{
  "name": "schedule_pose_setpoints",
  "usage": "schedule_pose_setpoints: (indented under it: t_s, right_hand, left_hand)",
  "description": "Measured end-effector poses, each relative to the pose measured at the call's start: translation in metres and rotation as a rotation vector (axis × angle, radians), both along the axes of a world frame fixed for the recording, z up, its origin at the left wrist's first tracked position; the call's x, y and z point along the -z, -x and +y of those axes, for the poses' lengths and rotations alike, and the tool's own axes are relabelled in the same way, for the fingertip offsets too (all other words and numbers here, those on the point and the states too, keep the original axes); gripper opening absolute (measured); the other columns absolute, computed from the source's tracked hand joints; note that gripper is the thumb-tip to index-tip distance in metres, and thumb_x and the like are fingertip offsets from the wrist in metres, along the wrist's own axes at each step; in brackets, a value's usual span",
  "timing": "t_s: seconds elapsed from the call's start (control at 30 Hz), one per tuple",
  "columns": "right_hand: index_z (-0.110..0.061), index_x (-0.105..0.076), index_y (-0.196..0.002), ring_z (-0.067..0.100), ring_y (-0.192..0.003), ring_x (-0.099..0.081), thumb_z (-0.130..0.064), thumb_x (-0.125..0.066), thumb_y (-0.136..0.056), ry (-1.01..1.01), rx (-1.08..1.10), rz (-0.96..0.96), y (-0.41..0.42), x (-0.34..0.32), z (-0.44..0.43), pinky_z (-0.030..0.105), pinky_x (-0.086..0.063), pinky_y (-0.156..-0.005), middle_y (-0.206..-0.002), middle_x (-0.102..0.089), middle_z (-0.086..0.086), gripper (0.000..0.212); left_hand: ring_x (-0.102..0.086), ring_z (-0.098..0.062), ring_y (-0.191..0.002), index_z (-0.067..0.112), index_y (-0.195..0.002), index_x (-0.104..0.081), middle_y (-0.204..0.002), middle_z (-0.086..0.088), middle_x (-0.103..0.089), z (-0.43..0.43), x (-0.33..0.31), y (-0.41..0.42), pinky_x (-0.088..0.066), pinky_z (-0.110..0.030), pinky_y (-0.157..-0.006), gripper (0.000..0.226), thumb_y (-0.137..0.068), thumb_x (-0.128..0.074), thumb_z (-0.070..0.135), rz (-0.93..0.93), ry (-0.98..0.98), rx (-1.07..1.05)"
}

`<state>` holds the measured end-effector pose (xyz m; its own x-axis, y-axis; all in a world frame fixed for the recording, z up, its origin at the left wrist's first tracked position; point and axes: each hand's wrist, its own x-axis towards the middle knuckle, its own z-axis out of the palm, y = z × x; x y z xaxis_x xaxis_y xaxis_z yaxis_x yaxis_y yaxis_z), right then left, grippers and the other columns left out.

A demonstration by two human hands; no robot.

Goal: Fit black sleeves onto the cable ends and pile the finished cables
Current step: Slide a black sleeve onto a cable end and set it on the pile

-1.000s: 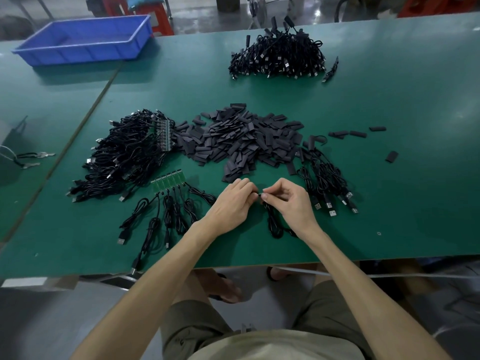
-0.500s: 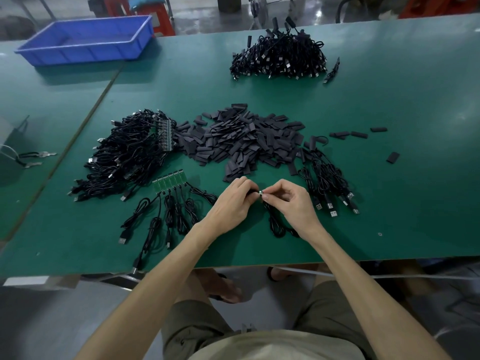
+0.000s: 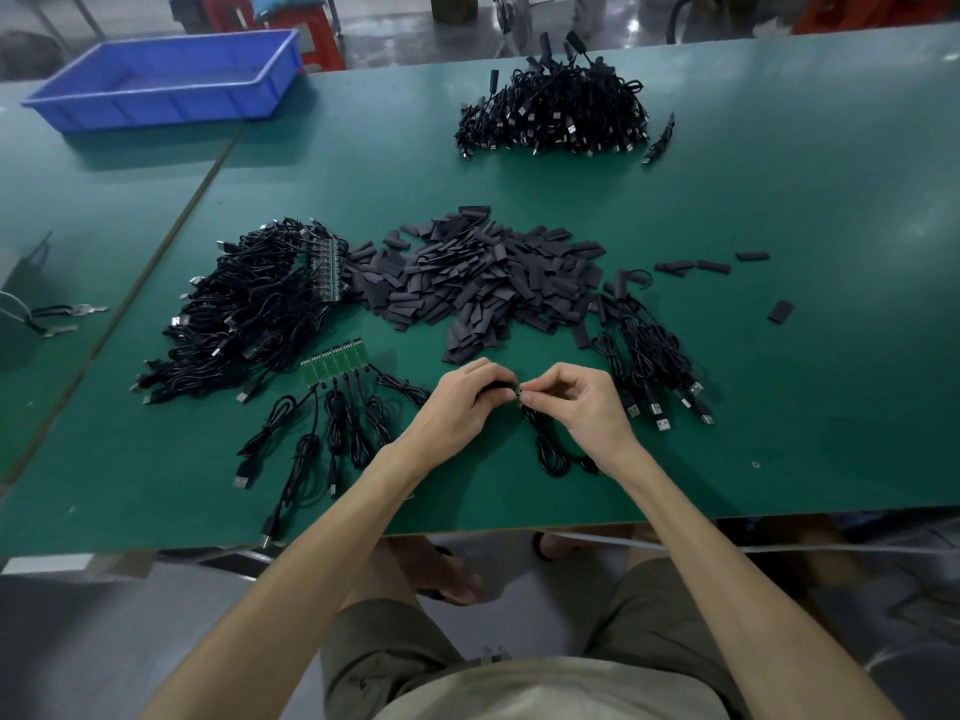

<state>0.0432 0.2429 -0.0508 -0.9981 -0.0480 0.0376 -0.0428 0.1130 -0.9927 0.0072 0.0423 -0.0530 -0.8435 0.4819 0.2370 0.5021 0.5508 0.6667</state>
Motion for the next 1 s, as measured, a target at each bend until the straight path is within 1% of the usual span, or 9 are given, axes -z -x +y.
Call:
schedule_pose_setpoints:
  t_s: [0.07,0.13,0.17,0.27,0.37,0.43,0.6,0.83,1.0]
  right_hand:
    - [-0.014,-0.078,-0.086,0.035,-0.087,-0.074,-0.006,-0.083,-0.084,-0.019,-0.004,0.003,0.001,0.001,0.0,0.044,-0.061,-0.086,-0.087,-0.079,0.007,0.01]
    - [-0.016,-0.078,-0.086,0.037,-0.088,-0.073,-0.007,-0.083,-0.085,-0.043,-0.012,0.006,0.003,0.002,0.001,0.046,-0.06,-0.087,-0.087,-0.078,0.007,0.011]
    - [-0.016,-0.077,-0.087,0.035,-0.088,-0.074,-0.008,-0.084,-0.085,-0.052,-0.023,0.004,0.004,0.001,0.001,0.044,-0.061,-0.086,-0.087,-0.078,0.006,0.01]
    - [-0.015,-0.074,-0.097,0.021,-0.09,-0.076,-0.012,-0.082,-0.088,-0.066,-0.071,-0.021,0.008,-0.003,0.005,0.03,-0.06,-0.086,-0.092,-0.078,0.001,0.012]
    - [-0.016,-0.074,-0.1,0.015,-0.094,-0.075,-0.016,-0.079,-0.092,-0.102,-0.097,-0.029,0.011,-0.004,0.009,0.026,-0.058,-0.089,-0.095,-0.078,-0.002,0.009]
    - [-0.016,-0.075,-0.1,0.014,-0.095,-0.075,-0.016,-0.076,-0.094,-0.132,-0.097,-0.029,0.01,-0.003,0.008,0.028,-0.057,-0.091,-0.095,-0.079,-0.002,0.006]
    - [-0.009,-0.077,-0.106,0.015,-0.098,-0.073,-0.015,-0.073,-0.096,-0.202,-0.075,-0.016,0.01,-0.002,0.007,0.037,-0.058,-0.096,-0.101,-0.077,0.0,0.013]
    - [-0.005,-0.078,-0.104,0.022,-0.098,-0.072,-0.013,-0.073,-0.096,-0.209,-0.1,-0.013,0.012,-0.004,0.008,0.042,-0.056,-0.097,-0.1,-0.076,0.005,0.013]
    - [-0.005,-0.08,-0.101,0.028,-0.1,-0.071,-0.012,-0.074,-0.095,-0.157,-0.143,-0.03,0.013,-0.004,0.01,0.042,-0.055,-0.098,-0.101,-0.075,0.01,0.011]
  left_hand:
    - [-0.058,-0.002,-0.091,0.018,-0.108,-0.067,-0.1,0.011,-0.062,0.0,0.0,0.0,-0.043,-0.012,-0.08,0.01,-0.099,-0.063,0.017,0.002,-0.001,-0.004]
    - [-0.058,0.0,-0.091,0.019,-0.107,-0.068,-0.099,0.013,-0.061,0.0,0.0,0.001,-0.042,-0.01,-0.079,0.01,-0.098,-0.065,0.018,0.0,-0.018,-0.015]
    - [-0.058,0.001,-0.091,0.019,-0.107,-0.068,-0.098,0.014,-0.06,0.0,-0.001,0.001,-0.041,-0.009,-0.079,0.01,-0.097,-0.066,0.018,-0.002,-0.029,-0.023]
    - [-0.058,0.001,-0.09,0.019,-0.106,-0.07,-0.096,0.019,-0.06,0.0,-0.003,0.001,-0.04,-0.008,-0.079,0.011,-0.095,-0.069,0.019,0.005,-0.067,-0.061]
    - [-0.06,-0.003,-0.09,0.021,-0.103,-0.071,-0.095,0.015,-0.064,0.0,-0.006,0.0,-0.042,-0.009,-0.078,0.01,-0.093,-0.072,0.021,0.015,-0.13,-0.095]
    - [-0.061,-0.005,-0.089,0.021,-0.102,-0.071,-0.094,0.013,-0.065,-0.001,-0.006,0.0,-0.043,-0.011,-0.077,0.01,-0.093,-0.072,0.021,0.009,-0.145,-0.098]
    - [-0.06,-0.003,-0.084,0.019,-0.104,-0.072,-0.093,0.017,-0.063,-0.001,-0.006,0.0,-0.042,-0.011,-0.073,0.011,-0.093,-0.071,0.02,-0.028,-0.165,-0.108]
    - [-0.062,-0.01,-0.079,0.019,-0.104,-0.075,-0.092,0.011,-0.065,-0.001,-0.008,0.0,-0.051,-0.025,-0.071,0.012,-0.092,-0.072,0.016,-0.073,-0.203,-0.095]
    - [-0.061,-0.009,-0.076,0.017,-0.102,-0.076,-0.09,0.01,-0.065,-0.001,-0.008,-0.001,-0.047,-0.018,-0.07,0.012,-0.091,-0.073,0.012,-0.094,-0.22,-0.075]
